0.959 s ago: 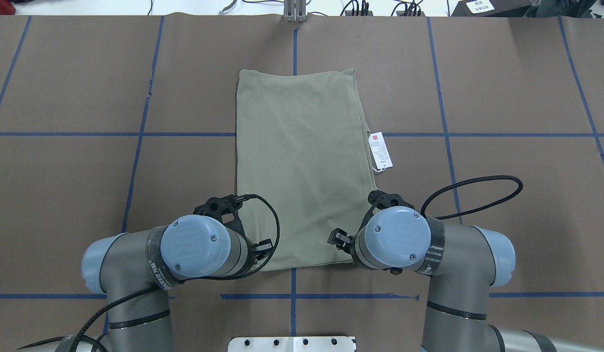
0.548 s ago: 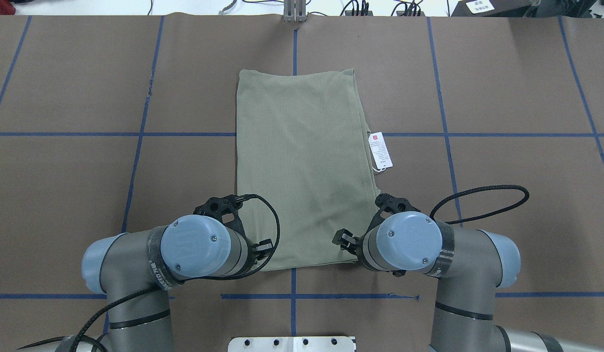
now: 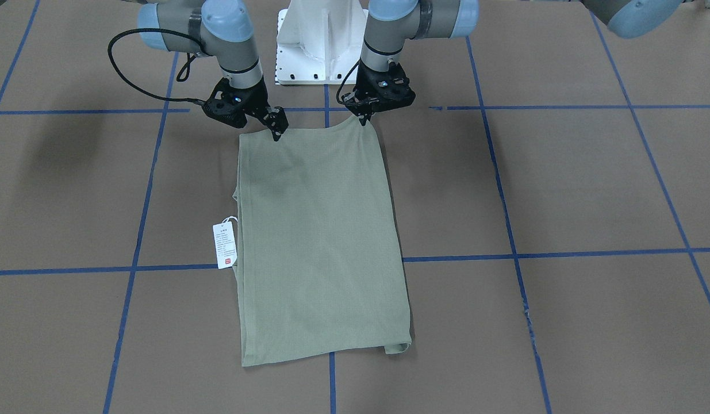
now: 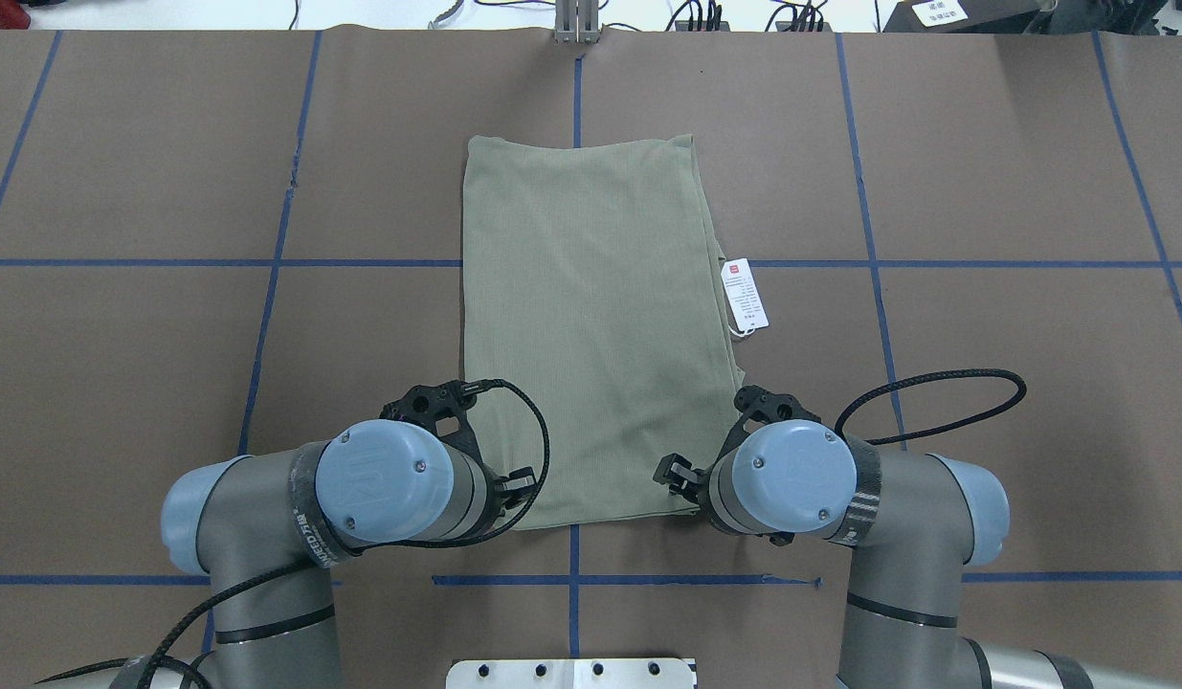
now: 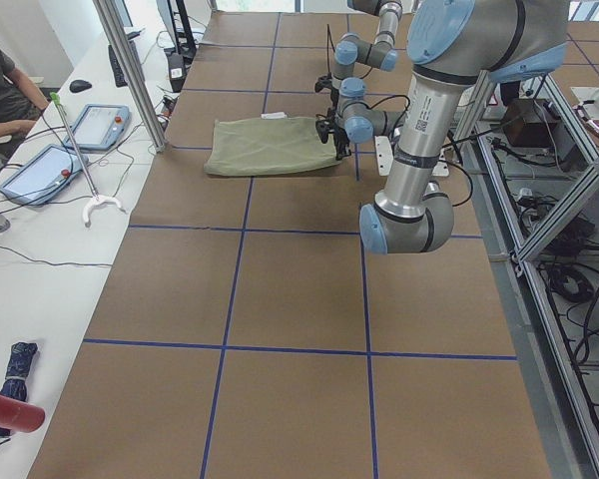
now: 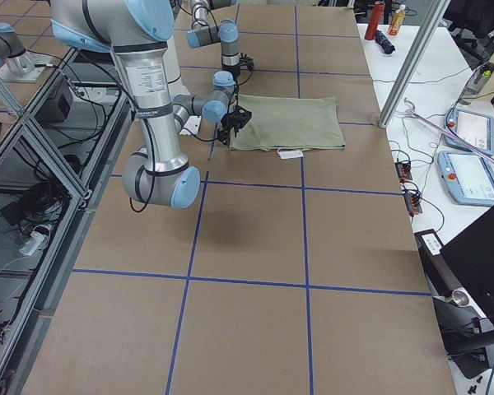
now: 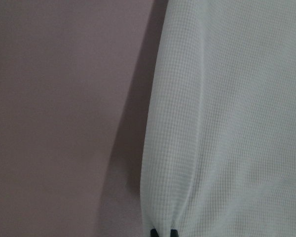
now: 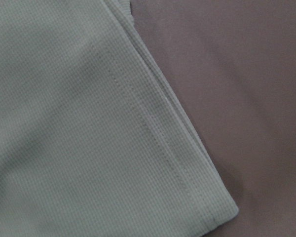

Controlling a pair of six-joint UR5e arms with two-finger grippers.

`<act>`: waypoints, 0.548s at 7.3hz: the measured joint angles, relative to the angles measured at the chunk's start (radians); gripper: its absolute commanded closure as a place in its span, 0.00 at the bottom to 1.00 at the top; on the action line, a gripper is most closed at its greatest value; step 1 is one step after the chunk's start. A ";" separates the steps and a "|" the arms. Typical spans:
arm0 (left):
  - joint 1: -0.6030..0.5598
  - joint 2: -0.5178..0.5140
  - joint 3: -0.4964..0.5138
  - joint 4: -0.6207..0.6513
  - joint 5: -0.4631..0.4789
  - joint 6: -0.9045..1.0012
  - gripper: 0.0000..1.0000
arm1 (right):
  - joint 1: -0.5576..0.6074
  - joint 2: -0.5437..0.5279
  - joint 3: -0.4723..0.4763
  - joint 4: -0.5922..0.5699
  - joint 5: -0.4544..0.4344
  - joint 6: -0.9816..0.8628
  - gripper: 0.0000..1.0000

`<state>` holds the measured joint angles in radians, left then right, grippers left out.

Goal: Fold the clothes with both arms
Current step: 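Grasp the shirt's two nearest corners with both grippers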

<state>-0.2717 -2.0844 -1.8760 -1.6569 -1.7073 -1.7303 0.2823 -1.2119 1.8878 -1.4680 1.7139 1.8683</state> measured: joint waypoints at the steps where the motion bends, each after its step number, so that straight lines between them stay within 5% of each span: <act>1: 0.000 0.000 0.000 0.000 0.000 0.000 1.00 | -0.001 0.000 -0.004 0.000 0.000 0.000 0.00; 3: 0.000 -0.001 0.000 -0.001 0.000 0.000 1.00 | -0.002 0.000 -0.010 0.001 0.000 0.000 0.04; 4: 0.000 -0.002 0.000 -0.001 0.000 0.000 1.00 | -0.002 0.000 -0.013 0.001 0.000 0.000 0.32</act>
<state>-0.2715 -2.0859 -1.8760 -1.6582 -1.7073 -1.7303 0.2808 -1.2115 1.8748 -1.4670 1.7137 1.8684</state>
